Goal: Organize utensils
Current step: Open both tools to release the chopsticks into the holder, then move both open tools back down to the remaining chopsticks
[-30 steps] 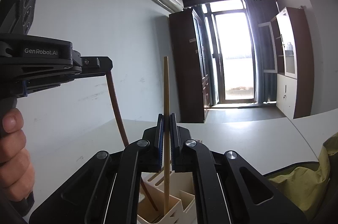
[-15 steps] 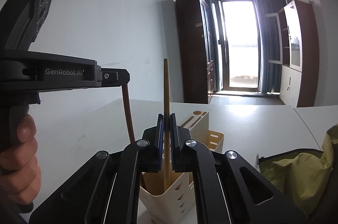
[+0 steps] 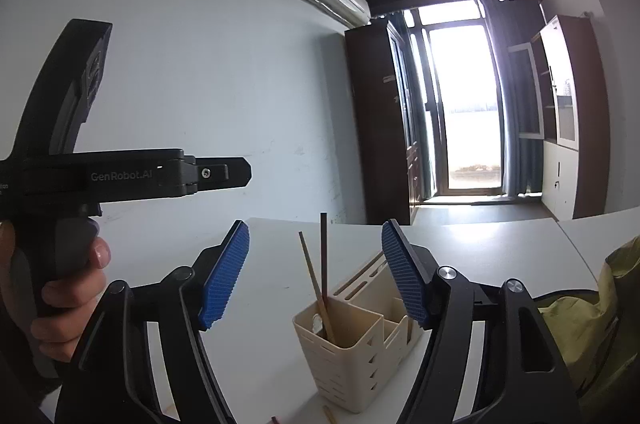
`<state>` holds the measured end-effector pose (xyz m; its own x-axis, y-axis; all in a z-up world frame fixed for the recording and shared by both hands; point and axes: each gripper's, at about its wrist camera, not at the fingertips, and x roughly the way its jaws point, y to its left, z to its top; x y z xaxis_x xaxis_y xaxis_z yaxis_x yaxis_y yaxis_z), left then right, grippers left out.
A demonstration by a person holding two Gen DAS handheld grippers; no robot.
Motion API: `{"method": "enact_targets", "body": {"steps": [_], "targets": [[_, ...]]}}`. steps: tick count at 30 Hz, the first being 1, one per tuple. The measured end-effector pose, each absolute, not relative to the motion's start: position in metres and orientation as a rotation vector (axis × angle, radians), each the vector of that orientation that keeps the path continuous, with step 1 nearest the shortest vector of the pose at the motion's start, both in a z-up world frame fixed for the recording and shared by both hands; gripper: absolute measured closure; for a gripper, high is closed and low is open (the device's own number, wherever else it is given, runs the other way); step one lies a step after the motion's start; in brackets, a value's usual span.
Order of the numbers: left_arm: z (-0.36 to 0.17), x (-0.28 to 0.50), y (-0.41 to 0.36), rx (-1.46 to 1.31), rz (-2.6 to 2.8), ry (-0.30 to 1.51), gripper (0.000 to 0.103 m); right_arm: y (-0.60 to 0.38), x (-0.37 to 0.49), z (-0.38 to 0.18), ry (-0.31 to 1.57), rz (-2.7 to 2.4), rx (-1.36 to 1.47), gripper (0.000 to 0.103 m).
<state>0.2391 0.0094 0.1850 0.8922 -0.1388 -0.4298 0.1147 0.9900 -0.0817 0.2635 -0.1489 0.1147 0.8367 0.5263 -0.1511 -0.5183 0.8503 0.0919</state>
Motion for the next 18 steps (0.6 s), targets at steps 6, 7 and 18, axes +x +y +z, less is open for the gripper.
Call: {"method": "enact_targets", "body": {"steps": [6, 7, 18], "targets": [[0.123, 0.197, 0.052, -0.020, -0.080, 0.637, 0.008, -0.118, 0.243, 0.078, 0.253, 0.662, -0.203, 0.019], [0.104, 0.196, 0.059, -0.016, -0.077, 0.697, 0.008, -0.110, 0.246, 0.066, 0.310, 0.704, -0.239, 0.018], [-0.056, 0.194, 0.088, 0.033, -0.025, 1.141, 0.046, -0.051, 0.298, -0.053, 0.803, 0.682, -0.324, 0.019]]}}
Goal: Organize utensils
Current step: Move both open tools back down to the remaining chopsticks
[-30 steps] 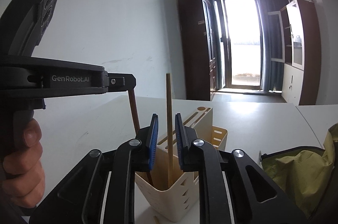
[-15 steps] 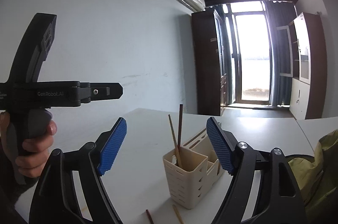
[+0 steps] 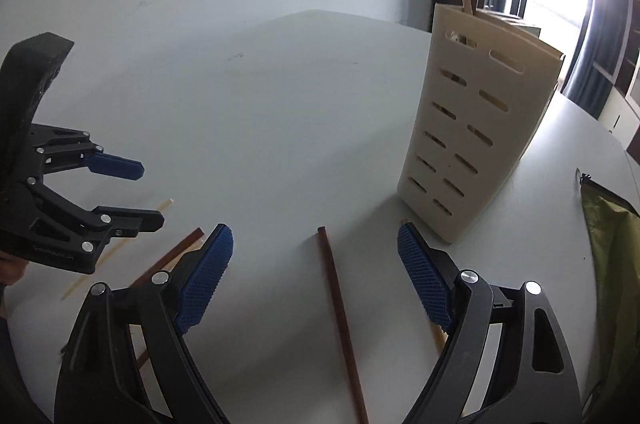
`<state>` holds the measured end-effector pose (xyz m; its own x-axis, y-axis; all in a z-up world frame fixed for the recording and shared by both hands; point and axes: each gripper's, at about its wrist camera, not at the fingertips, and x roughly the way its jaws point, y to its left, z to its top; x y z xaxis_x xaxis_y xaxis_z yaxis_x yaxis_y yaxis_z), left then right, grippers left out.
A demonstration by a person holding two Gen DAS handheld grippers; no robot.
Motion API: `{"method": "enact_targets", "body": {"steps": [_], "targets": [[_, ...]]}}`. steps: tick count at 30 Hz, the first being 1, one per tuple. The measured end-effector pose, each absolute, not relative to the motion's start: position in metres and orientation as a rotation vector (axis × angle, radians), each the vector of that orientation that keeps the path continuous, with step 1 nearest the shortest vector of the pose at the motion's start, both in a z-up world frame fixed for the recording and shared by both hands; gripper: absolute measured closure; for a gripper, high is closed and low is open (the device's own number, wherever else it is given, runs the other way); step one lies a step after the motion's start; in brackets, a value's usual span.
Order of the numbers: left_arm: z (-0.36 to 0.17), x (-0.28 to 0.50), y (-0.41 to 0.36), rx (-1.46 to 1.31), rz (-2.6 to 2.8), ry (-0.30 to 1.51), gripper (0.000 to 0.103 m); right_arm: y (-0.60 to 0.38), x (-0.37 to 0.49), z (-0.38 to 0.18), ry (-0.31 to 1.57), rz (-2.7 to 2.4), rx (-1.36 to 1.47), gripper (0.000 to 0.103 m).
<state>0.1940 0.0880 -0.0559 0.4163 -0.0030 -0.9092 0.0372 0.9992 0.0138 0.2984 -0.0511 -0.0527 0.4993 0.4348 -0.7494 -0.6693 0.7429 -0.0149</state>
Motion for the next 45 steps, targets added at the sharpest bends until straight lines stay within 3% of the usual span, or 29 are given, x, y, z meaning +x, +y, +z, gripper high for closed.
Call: {"method": "enact_targets", "body": {"steps": [1, 4, 6, 14, 17, 25, 27, 29, 30, 43, 45], "targets": [[-0.061, 0.197, 0.088, 0.042, -0.022, 1.156, 0.048, -0.050, 0.302, -0.057, 0.811, 0.669, -0.333, 0.020], [-0.075, 0.207, 0.088, 0.057, -0.018, 1.181, 0.056, -0.049, 0.313, -0.069, 0.849, 0.635, -0.352, 0.038], [-0.081, 0.217, 0.089, 0.057, -0.012, 1.191, 0.057, -0.049, 0.321, -0.075, 0.869, 0.616, -0.355, 0.043], [-0.087, 0.233, 0.084, 0.077, -0.008, 1.199, 0.058, -0.046, 0.340, -0.088, 0.899, 0.623, -0.364, 0.044], [-0.087, 0.234, 0.083, 0.072, -0.013, 1.207, 0.050, -0.040, 0.344, -0.085, 0.895, 0.632, -0.369, 0.044], [-0.087, 0.238, 0.074, 0.091, -0.024, 1.207, 0.052, -0.002, 0.351, -0.077, 0.859, 0.669, -0.439, 0.049], [-0.086, 0.239, 0.072, 0.100, -0.026, 1.208, 0.052, -0.001, 0.350, -0.077, 0.872, 0.683, -0.408, 0.055], [-0.085, 0.237, 0.070, 0.091, -0.036, 1.218, 0.053, -0.006, 0.342, -0.076, 0.866, 0.683, -0.411, 0.072], [-0.084, 0.236, 0.069, 0.087, -0.043, 1.222, 0.052, -0.004, 0.340, -0.076, 0.868, 0.690, -0.412, 0.075], [-0.079, 0.241, 0.048, 0.135, -0.044, 1.245, 0.050, -0.013, 0.324, -0.075, 0.854, 0.698, -0.379, 0.076], [-0.078, 0.243, 0.044, 0.145, -0.043, 1.239, 0.045, -0.024, 0.323, -0.077, 0.852, 0.700, -0.375, 0.076]]}}
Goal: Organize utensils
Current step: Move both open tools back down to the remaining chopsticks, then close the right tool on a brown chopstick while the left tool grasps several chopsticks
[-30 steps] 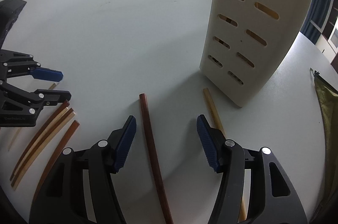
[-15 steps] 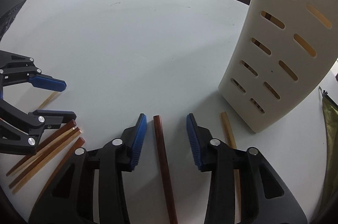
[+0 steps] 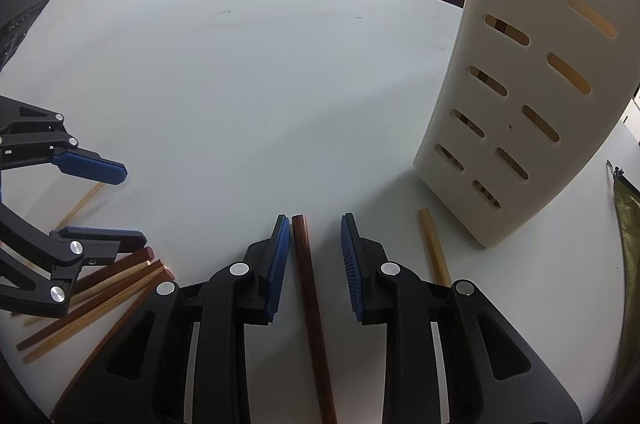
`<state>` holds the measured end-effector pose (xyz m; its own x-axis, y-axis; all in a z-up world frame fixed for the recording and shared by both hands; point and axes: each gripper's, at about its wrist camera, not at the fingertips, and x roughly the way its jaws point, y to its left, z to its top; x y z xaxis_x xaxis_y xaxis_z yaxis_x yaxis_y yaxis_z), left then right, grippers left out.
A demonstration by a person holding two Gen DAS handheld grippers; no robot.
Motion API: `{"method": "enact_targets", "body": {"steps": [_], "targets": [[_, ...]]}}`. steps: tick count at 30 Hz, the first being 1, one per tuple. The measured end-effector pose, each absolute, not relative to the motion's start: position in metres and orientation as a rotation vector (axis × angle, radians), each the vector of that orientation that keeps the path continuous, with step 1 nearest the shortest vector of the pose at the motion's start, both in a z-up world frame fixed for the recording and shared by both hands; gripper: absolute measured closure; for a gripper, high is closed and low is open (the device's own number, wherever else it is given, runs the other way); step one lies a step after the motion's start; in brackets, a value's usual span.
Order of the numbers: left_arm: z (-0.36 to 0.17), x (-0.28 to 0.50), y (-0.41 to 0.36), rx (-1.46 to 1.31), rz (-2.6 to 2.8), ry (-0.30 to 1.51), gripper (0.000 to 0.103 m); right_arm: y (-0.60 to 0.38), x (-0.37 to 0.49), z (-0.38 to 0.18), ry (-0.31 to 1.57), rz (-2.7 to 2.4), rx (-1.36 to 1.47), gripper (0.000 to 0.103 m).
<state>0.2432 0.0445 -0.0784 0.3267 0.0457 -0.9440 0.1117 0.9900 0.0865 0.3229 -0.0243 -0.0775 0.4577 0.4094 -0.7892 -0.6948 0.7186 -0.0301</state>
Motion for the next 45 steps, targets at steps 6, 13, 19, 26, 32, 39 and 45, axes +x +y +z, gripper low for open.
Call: {"method": "enact_targets", "body": {"steps": [6, 13, 19, 26, 32, 39, 45], "targets": [[-0.078, 0.239, 0.039, 0.127, -0.057, 1.242, 0.043, -0.027, 0.332, -0.084, 0.853, 0.705, -0.368, 0.076], [-0.082, 0.235, 0.035, 0.150, -0.072, 1.251, 0.035, -0.025, 0.337, -0.086, 0.854, 0.704, -0.367, 0.076], [-0.084, 0.236, 0.035, 0.113, -0.121, 1.273, 0.061, -0.027, 0.335, -0.085, 0.854, 0.704, -0.366, 0.076], [-0.075, 0.239, 0.042, 0.088, -0.127, 1.303, 0.075, -0.027, 0.336, -0.085, 0.856, 0.706, -0.361, 0.076], [-0.072, 0.242, 0.056, 0.042, -0.106, 1.302, 0.075, -0.026, 0.335, -0.085, 0.857, 0.705, -0.361, 0.076], [-0.063, 0.276, 0.068, 0.049, -0.067, 1.286, 0.074, -0.024, 0.332, -0.084, 0.856, 0.703, -0.363, 0.076], [-0.072, 0.268, 0.052, 0.062, -0.082, 1.292, 0.074, -0.023, 0.330, -0.084, 0.857, 0.702, -0.363, 0.076]]}}
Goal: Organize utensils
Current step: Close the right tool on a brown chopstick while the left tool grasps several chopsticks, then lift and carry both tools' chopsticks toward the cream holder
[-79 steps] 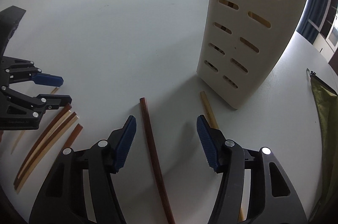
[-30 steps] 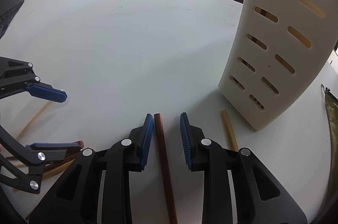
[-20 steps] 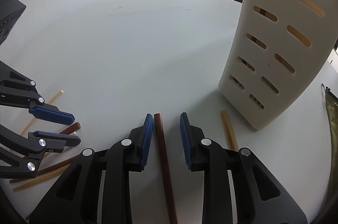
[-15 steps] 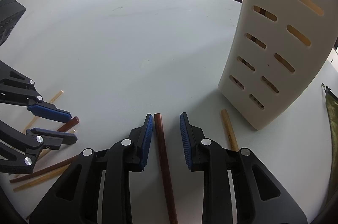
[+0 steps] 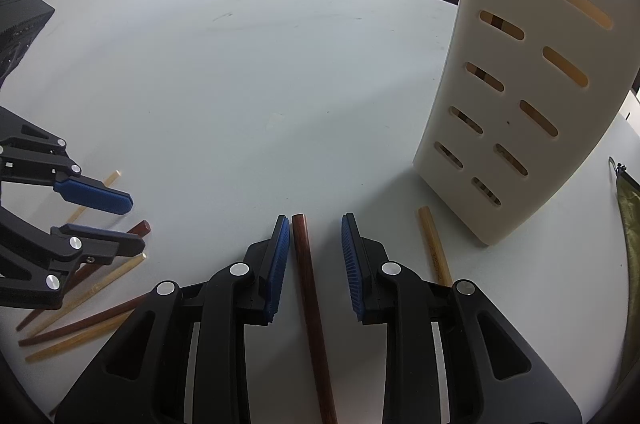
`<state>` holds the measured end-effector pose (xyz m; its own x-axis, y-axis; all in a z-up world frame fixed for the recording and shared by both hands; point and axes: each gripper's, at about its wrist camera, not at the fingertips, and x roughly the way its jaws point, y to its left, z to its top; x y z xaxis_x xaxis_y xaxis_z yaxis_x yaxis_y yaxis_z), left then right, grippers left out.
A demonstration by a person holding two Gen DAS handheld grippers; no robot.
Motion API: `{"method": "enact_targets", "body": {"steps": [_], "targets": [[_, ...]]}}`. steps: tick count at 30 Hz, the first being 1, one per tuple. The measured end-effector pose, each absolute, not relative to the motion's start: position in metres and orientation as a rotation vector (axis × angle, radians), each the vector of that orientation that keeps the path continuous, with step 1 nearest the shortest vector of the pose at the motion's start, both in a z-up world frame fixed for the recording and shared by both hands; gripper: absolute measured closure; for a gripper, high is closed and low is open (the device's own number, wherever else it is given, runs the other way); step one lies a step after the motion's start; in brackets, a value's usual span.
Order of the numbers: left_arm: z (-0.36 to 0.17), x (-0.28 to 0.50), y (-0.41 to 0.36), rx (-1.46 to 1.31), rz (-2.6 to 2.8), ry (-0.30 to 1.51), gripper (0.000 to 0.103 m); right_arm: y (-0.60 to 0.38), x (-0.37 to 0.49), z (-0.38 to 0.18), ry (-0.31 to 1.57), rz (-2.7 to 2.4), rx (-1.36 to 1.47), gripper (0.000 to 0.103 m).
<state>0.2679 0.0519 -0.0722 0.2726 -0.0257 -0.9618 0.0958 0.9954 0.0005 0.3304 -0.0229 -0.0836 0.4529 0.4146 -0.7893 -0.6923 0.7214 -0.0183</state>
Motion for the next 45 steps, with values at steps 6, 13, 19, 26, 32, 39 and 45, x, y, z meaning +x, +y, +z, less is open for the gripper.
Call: {"method": "enact_targets", "body": {"steps": [6, 13, 19, 26, 32, 39, 45], "targets": [[-0.067, 0.267, 0.050, 0.032, -0.069, 1.296, 0.096, -0.024, 0.331, -0.083, 0.876, 0.714, -0.312, 0.095], [-0.044, 0.261, 0.082, -0.071, -0.082, 1.253, 0.096, -0.042, 0.331, -0.054, 0.860, 0.841, -0.088, 0.095], [0.003, 0.240, 0.097, -0.136, -0.124, 1.160, 0.096, -0.053, 0.308, -0.003, 0.754, 0.945, 0.054, 0.095], [0.037, 0.214, 0.102, -0.137, -0.161, 1.057, 0.096, -0.064, 0.291, 0.027, 0.681, 1.038, 0.177, 0.095], [0.051, 0.213, 0.092, -0.155, -0.189, 1.013, 0.096, -0.072, 0.278, 0.048, 0.615, 1.096, 0.236, 0.095], [0.087, 0.201, 0.092, -0.156, -0.226, 0.952, 0.096, -0.096, 0.257, 0.077, 0.494, 1.090, 0.251, 0.095], [0.118, 0.193, 0.084, -0.154, -0.259, 0.894, 0.096, -0.112, 0.244, 0.097, 0.435, 1.059, 0.253, 0.095]]}}
